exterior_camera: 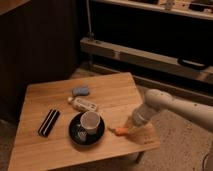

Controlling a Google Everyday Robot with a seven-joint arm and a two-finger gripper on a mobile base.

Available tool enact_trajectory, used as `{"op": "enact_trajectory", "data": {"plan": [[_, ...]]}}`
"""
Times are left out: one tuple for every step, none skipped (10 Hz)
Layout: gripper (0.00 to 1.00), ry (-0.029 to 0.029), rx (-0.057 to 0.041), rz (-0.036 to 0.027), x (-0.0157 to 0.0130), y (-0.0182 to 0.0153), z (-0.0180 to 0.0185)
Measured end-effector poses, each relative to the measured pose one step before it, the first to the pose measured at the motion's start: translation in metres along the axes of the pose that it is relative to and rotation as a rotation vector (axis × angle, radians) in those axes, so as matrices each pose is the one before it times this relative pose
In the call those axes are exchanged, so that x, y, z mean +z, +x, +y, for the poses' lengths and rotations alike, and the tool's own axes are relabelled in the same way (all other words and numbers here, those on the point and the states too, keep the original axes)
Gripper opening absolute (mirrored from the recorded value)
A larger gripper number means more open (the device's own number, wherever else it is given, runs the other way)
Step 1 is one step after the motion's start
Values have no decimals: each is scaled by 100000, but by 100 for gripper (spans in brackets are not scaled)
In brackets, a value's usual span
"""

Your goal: Drag the pepper across the table

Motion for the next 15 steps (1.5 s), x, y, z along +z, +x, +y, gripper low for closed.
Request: {"op": "enact_trajectory", "data": {"plan": [[39, -569, -655, 909, 213, -305, -1062], [39, -1132, -466, 846, 629, -187, -964], [39, -878, -42, 575, 538, 12, -675], [39, -811, -189, 435, 330, -105, -547], [39, -580, -371, 360, 146, -202, -619], [39, 126, -289, 146, 68, -158, -444], [39, 220, -236, 83, -26, -135, -313], [39, 685, -300, 40, -182, -118, -457], [39, 741, -254, 152, -302, -62, -395], [39, 44, -161, 183, -205, -45, -298], [39, 73, -169, 421, -155, -20, -737], [39, -31, -333, 542, -40, -132, -751], [39, -32, -243, 796, -62, -24, -814], [39, -362, -23, 1167, 12, 121, -1020], [39, -859, -257, 1276, 210, -194, -1305]]}}
